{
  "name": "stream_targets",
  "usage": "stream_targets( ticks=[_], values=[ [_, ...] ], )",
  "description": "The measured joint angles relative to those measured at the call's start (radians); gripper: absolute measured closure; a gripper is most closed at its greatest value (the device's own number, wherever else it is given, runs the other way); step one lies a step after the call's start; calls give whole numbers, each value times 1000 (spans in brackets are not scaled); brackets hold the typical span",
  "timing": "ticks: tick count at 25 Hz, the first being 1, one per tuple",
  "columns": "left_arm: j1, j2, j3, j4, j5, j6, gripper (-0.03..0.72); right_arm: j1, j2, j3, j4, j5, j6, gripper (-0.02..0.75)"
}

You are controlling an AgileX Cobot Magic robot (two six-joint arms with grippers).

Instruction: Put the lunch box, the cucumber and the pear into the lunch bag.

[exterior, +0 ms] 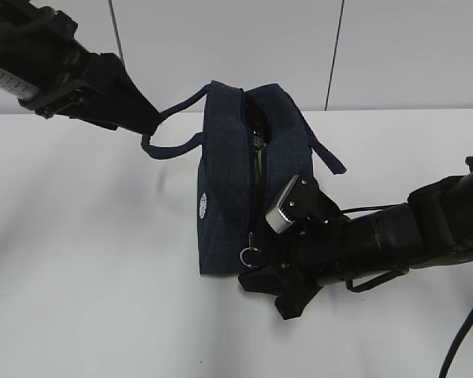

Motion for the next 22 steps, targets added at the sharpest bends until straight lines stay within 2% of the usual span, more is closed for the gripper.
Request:
stream_targets(
  ticks=[12,17,22],
  values=[
    [0,0,0,1,15,0,201,0,2,-29,0,-8,7,589],
    [0,0,0,1,21,0,201,0,-9,-29,-37,-23,98,736],
    [0,0,0,2,35,0,201,2,-79,-29,-181,-69,259,753]
  ],
)
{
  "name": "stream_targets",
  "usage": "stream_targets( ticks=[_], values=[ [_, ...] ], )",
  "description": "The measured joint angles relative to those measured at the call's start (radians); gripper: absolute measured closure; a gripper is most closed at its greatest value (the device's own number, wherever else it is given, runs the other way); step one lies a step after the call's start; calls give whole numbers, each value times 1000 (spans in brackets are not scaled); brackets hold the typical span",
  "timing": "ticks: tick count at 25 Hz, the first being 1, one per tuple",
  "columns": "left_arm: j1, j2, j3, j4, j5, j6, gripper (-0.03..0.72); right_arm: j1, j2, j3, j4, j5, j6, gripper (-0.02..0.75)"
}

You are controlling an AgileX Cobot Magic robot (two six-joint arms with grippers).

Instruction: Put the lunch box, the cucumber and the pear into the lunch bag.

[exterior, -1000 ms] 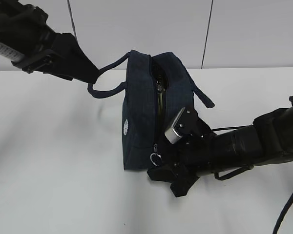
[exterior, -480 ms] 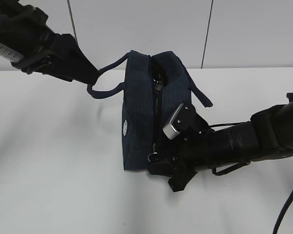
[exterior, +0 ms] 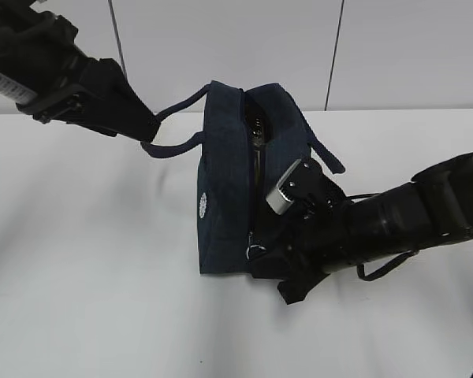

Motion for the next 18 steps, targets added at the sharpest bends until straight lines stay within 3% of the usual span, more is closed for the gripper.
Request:
stream_targets(
  ticks=[9,18],
  values=[
    [0,0,0,1,2,0,201,0,-137,0,-244,-5,308,754],
    [0,0,0,1,15,0,201,0,-255,-38,-286,-35,362,754]
  ],
)
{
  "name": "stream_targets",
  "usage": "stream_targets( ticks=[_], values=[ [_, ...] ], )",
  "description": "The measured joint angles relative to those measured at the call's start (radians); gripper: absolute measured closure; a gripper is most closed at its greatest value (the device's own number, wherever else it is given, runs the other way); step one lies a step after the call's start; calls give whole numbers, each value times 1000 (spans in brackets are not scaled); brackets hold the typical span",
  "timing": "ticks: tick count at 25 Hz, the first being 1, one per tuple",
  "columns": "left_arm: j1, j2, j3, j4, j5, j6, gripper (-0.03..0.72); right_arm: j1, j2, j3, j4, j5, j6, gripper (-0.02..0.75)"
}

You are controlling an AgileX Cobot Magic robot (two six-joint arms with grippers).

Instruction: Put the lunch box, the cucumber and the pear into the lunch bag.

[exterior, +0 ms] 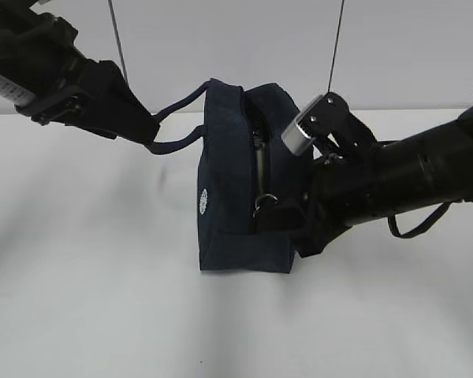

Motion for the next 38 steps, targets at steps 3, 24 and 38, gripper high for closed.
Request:
stream_targets(
  ticks=[3,24,38],
  values=[
    [0,0,0,0,11,0,201,0,-14,-32,-8,0,11,754],
    [0,0,0,-57,38,0,201,0,-31,-206,-18,-72,15,754],
    [0,135,0,-258,-27,93,201,0,-31,-208,-18,-51,27,754]
  ],
)
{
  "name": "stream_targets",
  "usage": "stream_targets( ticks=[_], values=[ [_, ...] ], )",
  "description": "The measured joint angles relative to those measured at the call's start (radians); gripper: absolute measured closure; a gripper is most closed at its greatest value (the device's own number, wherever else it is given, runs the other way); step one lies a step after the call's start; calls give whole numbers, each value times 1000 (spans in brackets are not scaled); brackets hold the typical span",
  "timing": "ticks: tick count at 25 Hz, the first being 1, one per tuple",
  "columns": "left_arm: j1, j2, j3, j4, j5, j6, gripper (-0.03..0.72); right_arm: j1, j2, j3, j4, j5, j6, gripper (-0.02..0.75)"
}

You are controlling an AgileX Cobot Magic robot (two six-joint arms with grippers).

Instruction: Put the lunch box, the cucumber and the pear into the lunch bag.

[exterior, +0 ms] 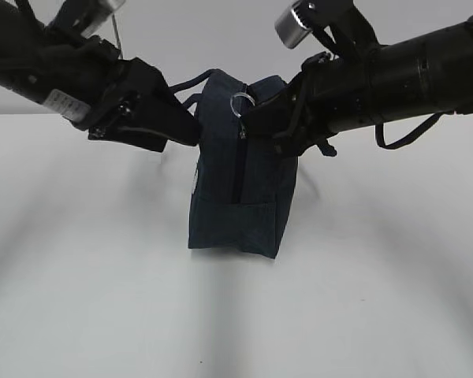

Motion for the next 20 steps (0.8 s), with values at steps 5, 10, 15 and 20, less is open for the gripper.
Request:
stream_targets(
  ticks=[5,10,15,20],
  values=[
    [0,68,0,-58,-28,104,201,0,0,0,2,0,2,754],
    [0,123,0,-144,-45,183,201,0,0,0,2,0,2,754],
    [0,156,0,-171,-74,210,201,0,0,0,2,0,6,754],
    [0,158,0,-184,-90,240,201,0,0,0,2,0,12,754]
  ],
)
